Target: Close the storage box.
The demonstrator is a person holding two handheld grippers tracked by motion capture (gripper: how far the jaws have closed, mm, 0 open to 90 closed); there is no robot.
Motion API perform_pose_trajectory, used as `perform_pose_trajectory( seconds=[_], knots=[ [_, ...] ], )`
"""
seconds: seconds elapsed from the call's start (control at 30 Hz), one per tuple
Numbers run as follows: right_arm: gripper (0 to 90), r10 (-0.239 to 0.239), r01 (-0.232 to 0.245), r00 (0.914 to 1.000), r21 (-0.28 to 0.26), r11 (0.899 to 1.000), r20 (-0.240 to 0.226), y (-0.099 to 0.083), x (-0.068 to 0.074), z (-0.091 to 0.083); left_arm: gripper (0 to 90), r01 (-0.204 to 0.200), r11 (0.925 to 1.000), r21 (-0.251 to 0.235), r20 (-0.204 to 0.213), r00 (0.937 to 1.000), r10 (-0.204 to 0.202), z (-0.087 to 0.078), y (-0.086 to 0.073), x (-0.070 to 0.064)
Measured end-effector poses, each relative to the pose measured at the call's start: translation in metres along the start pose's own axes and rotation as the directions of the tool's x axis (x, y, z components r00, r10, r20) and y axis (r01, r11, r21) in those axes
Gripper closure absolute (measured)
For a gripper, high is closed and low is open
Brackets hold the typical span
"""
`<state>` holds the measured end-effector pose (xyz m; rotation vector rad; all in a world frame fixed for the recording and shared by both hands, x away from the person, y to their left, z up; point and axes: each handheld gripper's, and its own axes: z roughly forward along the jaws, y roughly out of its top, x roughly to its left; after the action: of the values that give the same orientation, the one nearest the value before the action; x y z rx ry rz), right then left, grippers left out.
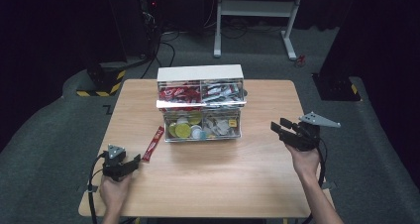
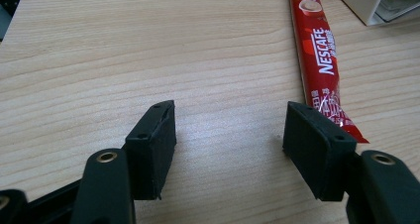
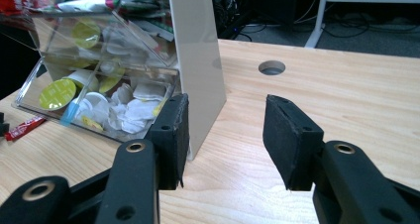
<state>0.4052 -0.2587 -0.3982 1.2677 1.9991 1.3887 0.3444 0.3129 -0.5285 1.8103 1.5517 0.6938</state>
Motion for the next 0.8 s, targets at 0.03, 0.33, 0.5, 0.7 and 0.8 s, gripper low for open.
perform_pose_trajectory(
  seconds=[0.03, 0.33, 0.5, 0.7, 0.8],
  knots=[
    [52.0, 0.005, -0.005, 1.0, 0.002, 1.0, 0.004, -0.002, -0.001, 0.0, 37.7, 0.0, 1.0, -0.001, 0.0, 1.0, 0.0, 0.0, 0.0, 0.0],
    [50.4, 0.04, -0.04, 0.9992, 0.018, 0.999, 0.007, -0.017, -0.006, 0.001, 37.5, -0.002, 1.0, 0.0, 0.002, 1.0, 0.002, 0.0, 0.0, 0.0],
    [50.2, 0.053, -0.053, 0.9985, 0.03, 0.998, 0.016, -0.025, -0.009, 0.001, 37.5, -0.003, 1.0, 0.0, 0.002, 1.0, 0.003, 0.0, 0.0, 0.0],
    [50.1, 0.051, -0.053, 0.998, 0.044, 0.998, 0.037, -0.034, -0.01, 0.003, 37.4, -0.001, 1.0, 0.0, 0.003, 1.0, 0.001, 0.0, 0.0, 0.0],
    [50.3, 0.05, -0.053, 0.9975, 0.045, 0.998, 0.049, -0.039, -0.011, 0.004, 37.3, -0.002, 1.0, 0.0, 0.002, 1.0, 0.002, 0.0, 0.0, 0.0]
  ],
)
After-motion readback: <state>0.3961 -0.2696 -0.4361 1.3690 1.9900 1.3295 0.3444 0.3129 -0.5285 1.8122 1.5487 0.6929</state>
